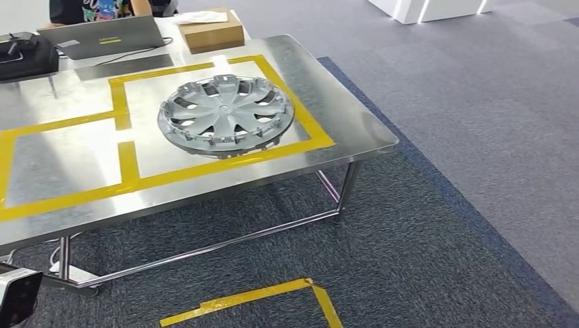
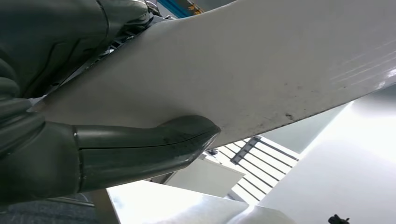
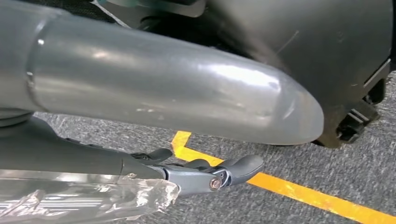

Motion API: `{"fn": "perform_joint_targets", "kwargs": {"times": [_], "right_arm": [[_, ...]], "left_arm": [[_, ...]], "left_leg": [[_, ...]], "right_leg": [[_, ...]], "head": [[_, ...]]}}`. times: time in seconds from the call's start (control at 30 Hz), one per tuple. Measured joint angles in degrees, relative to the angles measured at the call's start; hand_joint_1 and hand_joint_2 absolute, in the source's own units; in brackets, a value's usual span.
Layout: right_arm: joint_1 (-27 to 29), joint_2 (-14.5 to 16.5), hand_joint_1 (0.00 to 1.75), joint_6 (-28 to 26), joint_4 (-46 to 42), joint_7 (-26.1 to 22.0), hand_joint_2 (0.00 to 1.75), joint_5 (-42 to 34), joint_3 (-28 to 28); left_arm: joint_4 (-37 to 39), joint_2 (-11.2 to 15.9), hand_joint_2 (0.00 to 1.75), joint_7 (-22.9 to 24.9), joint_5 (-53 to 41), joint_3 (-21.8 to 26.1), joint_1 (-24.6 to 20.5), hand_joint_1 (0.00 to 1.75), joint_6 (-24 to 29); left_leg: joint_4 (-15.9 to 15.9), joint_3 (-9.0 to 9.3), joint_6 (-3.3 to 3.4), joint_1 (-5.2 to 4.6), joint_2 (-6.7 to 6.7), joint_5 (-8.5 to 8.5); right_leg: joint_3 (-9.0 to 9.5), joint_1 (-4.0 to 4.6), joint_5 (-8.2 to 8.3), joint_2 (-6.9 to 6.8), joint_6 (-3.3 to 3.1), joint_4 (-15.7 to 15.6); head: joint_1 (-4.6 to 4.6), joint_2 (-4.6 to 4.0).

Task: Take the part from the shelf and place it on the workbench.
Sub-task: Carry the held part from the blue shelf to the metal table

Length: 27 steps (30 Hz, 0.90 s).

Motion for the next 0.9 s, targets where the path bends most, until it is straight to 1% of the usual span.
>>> {"fn": "perform_joint_targets", "kwargs": {"times": [0.03,0.07,0.1,0.13,0.17,0.2,0.23,0.27,0.3,0.33,0.37,0.4,0.47,0.6,0.73,0.9], "right_arm": [[0.0,0.0,0.00,0.0,0.0,0.0,0.00,0.0,0.0],[0.1,0.0,0.00,0.0,0.0,0.0,0.00,0.0,0.0],[0.2,0.1,0.00,0.0,0.0,0.0,0.00,0.0,0.0],[0.3,0.1,0.00,0.0,0.0,0.0,0.00,0.0,0.0],[0.3,0.1,0.00,0.0,0.0,0.0,0.00,0.0,0.0],[0.4,0.1,0.00,0.0,0.0,0.0,0.00,0.0,0.0],[0.3,0.1,0.00,0.1,0.0,0.0,0.00,0.0,0.0],[0.3,0.1,0.00,0.1,0.0,-0.1,0.00,0.0,0.0],[0.2,0.1,0.00,0.1,0.0,-0.1,0.00,0.0,0.0],[0.2,0.1,0.00,0.2,0.0,-0.1,0.00,0.0,0.0],[0.1,0.1,0.00,0.2,0.0,-0.1,0.00,0.0,-0.1],[0.1,0.1,0.00,0.2,0.0,-0.1,0.00,0.0,-0.1],[0.0,0.0,0.00,0.6,0.0,-0.1,0.00,0.0,-0.1],[0.1,-0.1,0.00,1.2,0.0,-0.2,0.00,0.0,-0.1],[0.1,-0.1,0.00,1.2,0.0,-0.3,0.00,0.0,-0.1],[0.0,-0.2,0.00,1.2,0.0,-0.3,0.00,0.0,-0.1]], "left_arm": [[0.1,0.1,1.75,0.2,-0.1,0.0,-0.1,1.43,-0.2],[0.2,0.3,1.75,0.4,-0.2,0.0,-0.3,1.43,-0.4],[0.3,0.5,1.75,0.7,-0.3,0.0,-0.4,1.43,-0.6],[0.5,0.7,1.75,0.9,-0.5,0.0,-0.5,1.43,-0.8],[0.7,0.9,1.75,1.2,-0.6,0.0,-0.5,1.43,-0.9],[1.0,1.1,1.75,1.4,-0.8,0.0,-0.5,1.43,-1.0],[1.2,1.3,1.75,1.7,-1.1,0.0,-0.6,1.43,-1.2],[1.5,1.6,1.75,2.1,-1.2,0.0,-0.7,1.43,-1.5],[1.7,2.0,1.75,2.4,-1.4,0.0,-0.8,1.43,-1.7],[1.9,2.3,1.75,2.8,-1.6,0.0,-1.0,1.43,-2.0],[2.2,2.7,1.75,3.1,-1.7,0.0,-1.3,1.43,-2.2],[2.4,3.0,1.75,3.6,-1.9,0.0,-1.5,1.43,-2.4],[3.0,3.6,1.75,4.3,-2.1,0.0,-1.8,1.43,-2.7],[4.0,4.9,1.75,5.8,-2.9,0.1,-2.4,1.43,-3.5],[4.8,5.9,1.75,6.9,-3.5,0.1,-2.8,1.43,-3.9],[5.5,6.8,1.75,7.3,-3.9,0.0,-3.1,1.43,-4.1]], "left_leg": [[1.8,-0.77,-0.36,0.01,1.26,-1.28],[4.7,-2.04,-0.69,0.09,2.75,-3.09],[8.3,-3.71,-1.06,0.22,3.70,-5.09],[11.7,-5.29,-1.38,0.41,4.16,-6.55],[13.7,-6.20,-1.61,0.60,4.36,-7.04],[13.8,-6.11,-1.76,0.76,4.47,-6.41],[11.6,-4.87,-1.80,0.86,4.55,-4.81],[7.9,-2.79,-1.70,0.91,4.69,-2.77],[4.0,-0.61,-1.47,0.83,4.91,-1.31],[0.9,1.07,-1.14,0.75,5.08,-0.39],[-1.0,2.08,-0.93,0.68,5.22,-0.08],[-1.7,2.39,-0.77,0.60,5.28,-0.27],[-1.8,2.41,-0.71,0.56,5.23,-0.25],[-1.8,2.42,-0.22,0.44,5.23,-0.45],[-1.8,2.42,0.00,0.35,5.23,-0.59],[-1.8,2.48,0.12,0.28,5.23,-0.66]], "right_leg": [[0.31,-0.15,0.26,-0.63,-0.27,-0.3],[0.40,-0.18,0.37,-1.25,-0.42,-0.5],[0.43,-0.17,0.37,-1.83,-0.52,-0.5],[0.42,-0.18,0.31,-2.40,-0.52,-0.5],[0.43,-0.18,0.24,-2.85,-0.51,-0.5],[0.48,-0.18,0.15,-3.21,-0.45,-0.5],[0.62,-0.18,0.05,-3.45,-0.35,-0.5],[0.81,-0.18,-0.09,-3.62,-0.19,-0.5],[0.85,-0.09,-0.27,-3.74,0.04,-0.5],[0.82,0.03,-0.50,-3.80,0.32,-0.4],[0.73,0.17,-0.77,-3.82,0.34,-0.3],[0.61,0.31,-0.96,-3.82,0.29,-0.3],[0.71,0.32,-1.05,-3.80,0.02,-0.4],[1.01,0.23,-0.80,-3.79,0.50,-1.0],[1.12,0.12,-0.78,-3.78,1.11,-1.3],[1.13,0.06,-0.83,-3.79,1.25,-1.3]], "head": [[-0.14,0.00],[-0.29,0.00],[-0.39,0.00],[-0.41,0.00],[-0.41,0.00],[-0.39,0.00],[-0.41,0.00],[-0.41,0.00],[-0.40,0.00],[-0.37,0.00],[-0.32,0.00],[-0.29,0.00],[-0.27,0.00],[-0.28,0.00],[-0.29,0.00],[-0.30,0.00]]}}
